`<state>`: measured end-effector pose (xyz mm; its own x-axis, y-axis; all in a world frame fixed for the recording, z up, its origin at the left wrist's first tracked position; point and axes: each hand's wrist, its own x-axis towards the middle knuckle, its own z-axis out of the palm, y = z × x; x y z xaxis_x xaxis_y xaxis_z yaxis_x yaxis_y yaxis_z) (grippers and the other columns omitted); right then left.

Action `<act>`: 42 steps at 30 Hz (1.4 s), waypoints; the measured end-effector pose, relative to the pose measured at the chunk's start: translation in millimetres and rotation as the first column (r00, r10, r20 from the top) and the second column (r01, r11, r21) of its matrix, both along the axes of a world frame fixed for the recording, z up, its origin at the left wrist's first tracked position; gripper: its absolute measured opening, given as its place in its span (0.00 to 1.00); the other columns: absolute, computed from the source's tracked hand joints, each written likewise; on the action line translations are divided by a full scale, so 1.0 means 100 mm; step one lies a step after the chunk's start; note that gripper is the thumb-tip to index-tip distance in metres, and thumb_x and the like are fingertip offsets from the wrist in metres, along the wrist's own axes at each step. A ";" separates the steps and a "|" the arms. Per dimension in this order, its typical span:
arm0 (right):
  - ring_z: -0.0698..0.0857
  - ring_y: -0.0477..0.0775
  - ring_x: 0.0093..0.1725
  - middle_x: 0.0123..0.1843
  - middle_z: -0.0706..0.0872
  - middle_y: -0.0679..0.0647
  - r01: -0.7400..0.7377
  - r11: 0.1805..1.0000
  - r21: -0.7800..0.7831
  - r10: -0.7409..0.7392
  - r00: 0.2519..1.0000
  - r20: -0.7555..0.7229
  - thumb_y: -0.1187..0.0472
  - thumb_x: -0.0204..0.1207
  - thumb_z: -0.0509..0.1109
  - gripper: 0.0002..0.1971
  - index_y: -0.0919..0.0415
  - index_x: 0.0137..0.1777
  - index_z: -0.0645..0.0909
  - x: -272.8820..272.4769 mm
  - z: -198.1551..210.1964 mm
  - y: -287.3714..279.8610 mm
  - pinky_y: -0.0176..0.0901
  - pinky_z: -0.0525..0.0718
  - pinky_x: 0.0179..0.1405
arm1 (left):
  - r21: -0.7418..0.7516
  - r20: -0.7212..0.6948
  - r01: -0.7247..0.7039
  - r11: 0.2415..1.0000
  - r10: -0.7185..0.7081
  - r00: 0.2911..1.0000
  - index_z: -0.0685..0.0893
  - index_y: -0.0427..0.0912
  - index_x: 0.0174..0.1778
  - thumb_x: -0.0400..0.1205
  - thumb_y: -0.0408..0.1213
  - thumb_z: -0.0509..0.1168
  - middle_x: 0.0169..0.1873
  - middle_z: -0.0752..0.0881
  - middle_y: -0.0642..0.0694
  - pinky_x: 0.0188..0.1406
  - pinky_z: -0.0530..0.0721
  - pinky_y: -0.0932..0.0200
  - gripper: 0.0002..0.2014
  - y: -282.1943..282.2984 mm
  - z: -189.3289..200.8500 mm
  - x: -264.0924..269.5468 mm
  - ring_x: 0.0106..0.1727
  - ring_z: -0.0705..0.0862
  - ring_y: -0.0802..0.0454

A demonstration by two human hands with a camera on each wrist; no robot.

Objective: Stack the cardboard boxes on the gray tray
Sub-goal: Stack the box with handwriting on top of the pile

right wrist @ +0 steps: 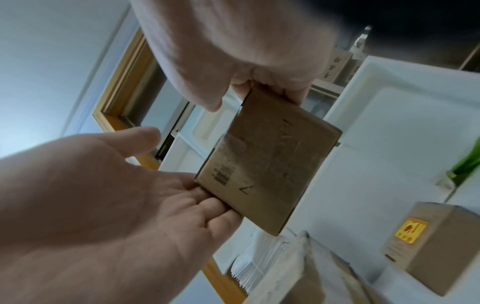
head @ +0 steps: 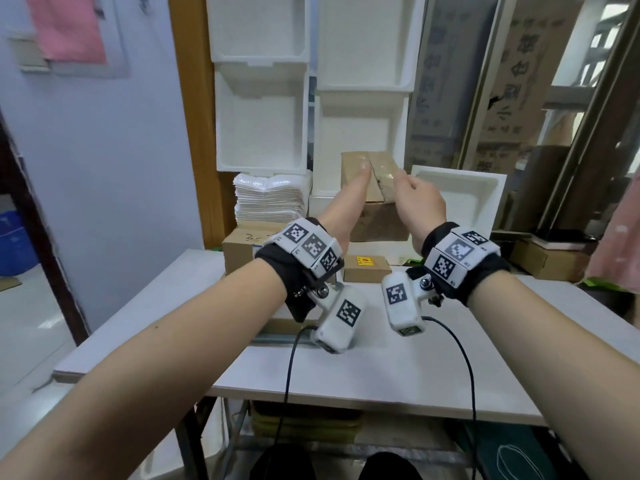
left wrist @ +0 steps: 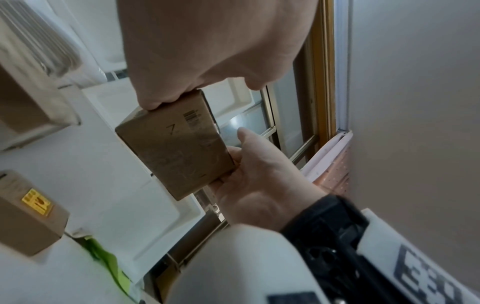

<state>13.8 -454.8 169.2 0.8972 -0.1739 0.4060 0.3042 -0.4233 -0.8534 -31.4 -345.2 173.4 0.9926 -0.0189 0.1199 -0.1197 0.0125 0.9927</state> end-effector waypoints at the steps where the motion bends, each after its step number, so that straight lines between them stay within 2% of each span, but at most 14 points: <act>1: 0.81 0.61 0.62 0.61 0.87 0.56 -0.013 1.000 -0.001 0.013 1.000 0.007 0.41 0.83 0.52 0.26 0.56 0.63 0.84 -0.02 0.04 0.06 0.55 0.78 0.68 | -0.002 0.017 0.002 1.000 -0.002 1.000 0.72 0.54 0.79 0.75 0.73 0.50 0.79 0.72 0.49 0.80 0.60 0.43 0.40 0.07 0.03 -0.03 0.79 0.68 0.49; 5: 0.82 0.61 0.61 0.60 0.87 0.57 -0.079 0.997 0.002 0.079 0.997 0.024 0.43 0.83 0.53 0.25 0.60 0.61 0.83 -0.08 0.12 0.36 0.56 0.78 0.67 | 0.012 0.031 -0.054 0.998 0.054 0.998 0.73 0.54 0.77 0.73 0.74 0.51 0.77 0.74 0.47 0.79 0.64 0.42 0.41 0.34 0.13 -0.14 0.78 0.71 0.48; 9: 0.83 0.61 0.61 0.59 0.88 0.57 -0.153 0.988 0.017 0.153 0.988 0.016 0.42 0.82 0.53 0.25 0.59 0.58 0.84 -0.11 0.09 0.65 0.57 0.79 0.67 | 0.011 0.002 -0.169 0.986 0.169 0.986 0.81 0.49 0.69 0.84 0.66 0.49 0.68 0.83 0.45 0.75 0.72 0.47 0.31 0.65 0.19 -0.26 0.70 0.79 0.48; 12: 0.83 0.60 0.59 0.57 0.88 0.53 -0.200 0.979 0.036 0.200 0.980 -0.002 0.41 0.81 0.54 0.25 0.57 0.57 0.85 -0.12 0.02 0.83 0.57 0.79 0.67 | 0.060 -0.025 -0.218 0.974 0.220 0.975 0.81 0.51 0.64 0.87 0.60 0.49 0.58 0.86 0.48 0.53 0.80 0.68 0.23 0.86 0.15 -0.31 0.59 0.84 0.52; 13: 0.82 0.57 0.58 0.56 0.87 0.51 -0.209 0.977 0.040 0.210 0.978 -0.009 0.42 0.82 0.54 0.24 0.57 0.57 0.85 -0.11 -0.02 0.88 0.54 0.78 0.67 | 0.067 -0.022 -0.220 0.973 0.222 0.975 0.75 0.51 0.71 0.88 0.58 0.48 0.61 0.84 0.50 0.51 0.76 0.73 0.22 0.89 0.13 -0.36 0.61 0.83 0.53; 16: 0.78 0.58 0.50 0.46 0.83 0.53 -0.219 0.976 0.000 0.219 0.975 -0.027 0.45 0.84 0.54 0.20 0.57 0.48 0.83 -0.12 -0.15 1.01 0.47 0.75 0.53 | 0.031 -0.028 -0.215 0.976 0.216 0.976 0.63 0.45 0.82 0.88 0.58 0.46 0.80 0.68 0.47 0.68 0.65 0.63 0.29 1.05 0.01 -0.36 0.80 0.66 0.51; 17: 0.78 0.58 0.48 0.44 0.82 0.54 -0.217 0.976 -0.029 0.216 0.976 -0.036 0.47 0.84 0.54 0.19 0.58 0.44 0.80 -0.12 -0.19 1.05 0.46 0.73 0.48 | 0.032 -0.038 -0.216 0.976 0.217 0.975 0.63 0.46 0.82 0.87 0.60 0.47 0.79 0.70 0.47 0.70 0.66 0.60 0.31 1.09 -0.03 -0.35 0.78 0.69 0.51; 19: 0.76 0.58 0.47 0.43 0.81 0.54 -0.215 0.974 -0.067 0.211 0.976 -0.061 0.49 0.84 0.54 0.18 0.57 0.37 0.75 -0.12 -0.26 1.09 0.44 0.71 0.46 | 0.026 -0.064 -0.229 0.973 0.230 0.971 0.66 0.46 0.81 0.86 0.62 0.48 0.66 0.80 0.51 0.59 0.75 0.63 0.32 1.18 -0.11 -0.31 0.64 0.79 0.56; 21: 0.77 0.58 0.48 0.45 0.80 0.54 -0.221 0.971 -0.089 0.214 0.974 -0.079 0.50 0.84 0.54 0.17 0.54 0.34 0.72 -0.12 -0.33 1.12 0.44 0.71 0.47 | 0.007 -0.079 -0.227 0.974 0.227 0.971 0.68 0.47 0.80 0.85 0.64 0.50 0.65 0.81 0.51 0.56 0.75 0.62 0.33 1.25 -0.20 -0.26 0.63 0.80 0.55; 23: 0.80 0.60 0.53 0.50 0.84 0.56 -0.231 0.968 -0.098 0.224 0.972 -0.073 0.50 0.84 0.55 0.14 0.52 0.41 0.76 -0.15 -0.37 1.13 0.44 0.73 0.50 | -0.016 -0.087 -0.202 0.979 0.200 0.976 0.74 0.49 0.74 0.85 0.64 0.50 0.61 0.83 0.51 0.53 0.77 0.60 0.29 1.27 -0.27 -0.23 0.59 0.82 0.57; 25: 0.81 0.61 0.62 0.62 0.86 0.56 -0.249 0.963 -0.108 0.243 0.968 -0.064 0.48 0.84 0.54 0.15 0.50 0.58 0.82 -0.17 -0.39 1.11 0.43 0.73 0.54 | -0.029 -0.100 -0.181 0.983 0.177 0.979 0.80 0.52 0.64 0.85 0.63 0.50 0.55 0.86 0.53 0.48 0.79 0.60 0.24 1.28 -0.30 -0.21 0.55 0.83 0.58; 29: 0.76 0.58 0.74 0.76 0.79 0.52 -0.317 0.936 -0.153 0.310 0.948 -0.067 0.41 0.84 0.55 0.26 0.48 0.79 0.71 -0.16 -0.39 1.06 0.44 0.73 0.69 | -0.058 -0.106 -0.166 0.984 0.160 0.982 0.73 0.43 0.78 0.81 0.68 0.51 0.75 0.77 0.44 0.74 0.72 0.50 0.38 1.39 -0.27 -0.13 0.75 0.75 0.49; 33: 0.75 0.55 0.76 0.79 0.75 0.50 -0.354 0.899 -0.259 0.345 0.935 -0.082 0.36 0.80 0.61 0.33 0.49 0.82 0.67 -0.12 -0.40 0.95 0.46 0.73 0.74 | -0.101 -0.089 -0.212 0.972 0.203 0.975 0.59 0.36 0.84 0.86 0.61 0.49 0.82 0.64 0.39 0.82 0.61 0.48 0.38 1.52 -0.09 0.05 0.82 0.65 0.45; 42: 0.78 0.53 0.72 0.75 0.79 0.50 -0.357 0.887 -0.293 0.366 0.930 -0.023 0.39 0.77 0.67 0.30 0.48 0.77 0.74 -0.07 -0.45 0.85 0.43 0.75 0.69 | 0.003 -0.131 -0.195 0.981 0.194 0.972 0.60 0.34 0.83 0.86 0.60 0.52 0.81 0.65 0.38 0.80 0.64 0.48 0.38 1.71 0.07 0.52 0.81 0.67 0.44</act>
<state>7.3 -369.7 124.4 0.8612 0.2884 0.4186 0.5083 -0.5035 -0.6987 20.4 -174.3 180.4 0.9843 0.1764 -0.0109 0.0090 0.0115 0.9999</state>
